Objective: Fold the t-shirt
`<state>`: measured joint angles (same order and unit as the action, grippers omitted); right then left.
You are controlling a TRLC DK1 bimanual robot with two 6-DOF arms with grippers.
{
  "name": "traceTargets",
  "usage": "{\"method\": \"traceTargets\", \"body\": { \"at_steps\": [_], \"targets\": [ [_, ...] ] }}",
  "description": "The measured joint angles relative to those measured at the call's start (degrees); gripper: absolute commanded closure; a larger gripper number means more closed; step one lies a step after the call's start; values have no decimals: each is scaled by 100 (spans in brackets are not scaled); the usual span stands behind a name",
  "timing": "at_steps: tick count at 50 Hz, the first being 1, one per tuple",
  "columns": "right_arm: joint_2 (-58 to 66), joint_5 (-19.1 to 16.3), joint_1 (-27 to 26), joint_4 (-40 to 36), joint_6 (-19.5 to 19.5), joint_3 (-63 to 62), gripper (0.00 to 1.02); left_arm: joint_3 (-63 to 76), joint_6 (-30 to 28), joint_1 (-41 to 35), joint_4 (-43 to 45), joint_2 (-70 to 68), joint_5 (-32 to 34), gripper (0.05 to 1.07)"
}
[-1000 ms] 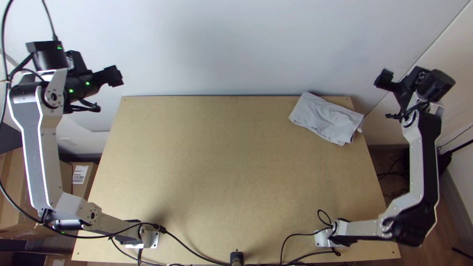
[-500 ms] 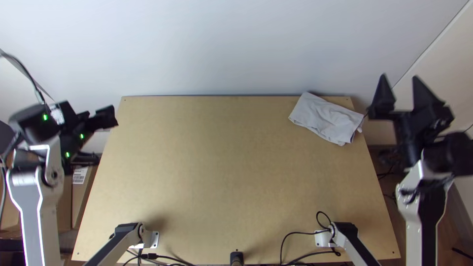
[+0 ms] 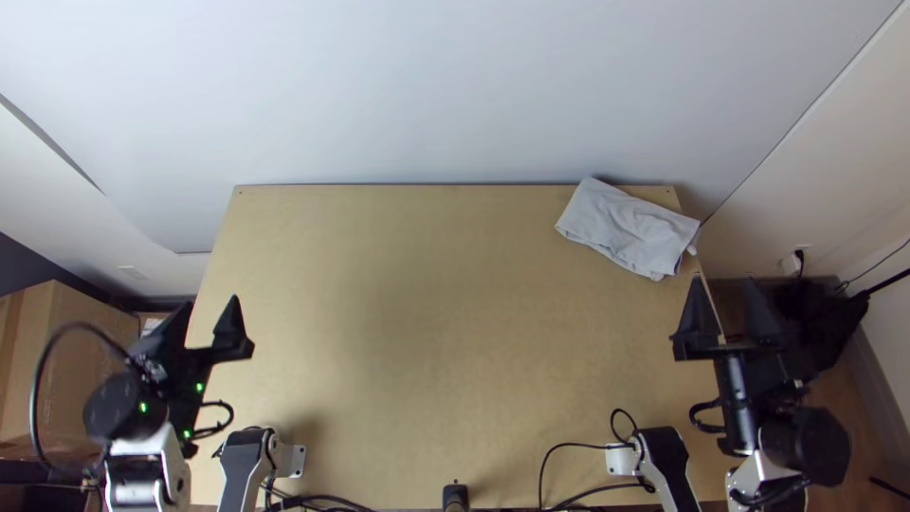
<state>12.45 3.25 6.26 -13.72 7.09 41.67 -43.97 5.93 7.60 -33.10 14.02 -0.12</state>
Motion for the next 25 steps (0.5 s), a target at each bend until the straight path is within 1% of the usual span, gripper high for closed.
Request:
{"method": "traceTargets", "body": {
  "at_steps": [8, 10, 17, 25],
  "targets": [
    [-1034, 26, -94, -96, 4, -459, 4, 680, -2, -20, 146, -1128, 11, 9],
    [-1178, 37, -170, -245, 46, -490, 4, 811, -24, -20, 149, -1283, 11, 9],
    [-1241, 42, -402, -365, 173, -715, 4, 1169, -105, -7, 157, -1370, 9, 9],
    [-1241, 39, -422, -297, 282, -1547, 4, 1947, -155, -7, 470, -1370, 9, 9]
  ]
}}
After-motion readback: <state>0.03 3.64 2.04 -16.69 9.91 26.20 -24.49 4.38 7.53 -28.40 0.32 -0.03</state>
